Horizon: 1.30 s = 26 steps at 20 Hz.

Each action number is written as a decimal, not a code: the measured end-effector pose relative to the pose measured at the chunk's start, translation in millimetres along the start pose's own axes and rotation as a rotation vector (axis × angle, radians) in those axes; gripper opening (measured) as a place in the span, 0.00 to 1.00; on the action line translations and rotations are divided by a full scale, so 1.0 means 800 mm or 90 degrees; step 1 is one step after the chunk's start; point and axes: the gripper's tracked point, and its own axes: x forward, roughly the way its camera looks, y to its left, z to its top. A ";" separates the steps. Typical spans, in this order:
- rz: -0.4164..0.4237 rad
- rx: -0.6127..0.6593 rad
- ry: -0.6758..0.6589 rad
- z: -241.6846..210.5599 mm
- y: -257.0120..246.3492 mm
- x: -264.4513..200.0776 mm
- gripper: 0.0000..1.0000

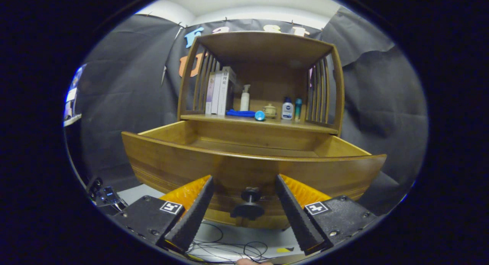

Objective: Pull open the drawer, take out the items inside it, and place them on the countertop above the cabinet.

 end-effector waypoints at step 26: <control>-0.037 0.035 0.041 0.064 -0.009 0.248 1.00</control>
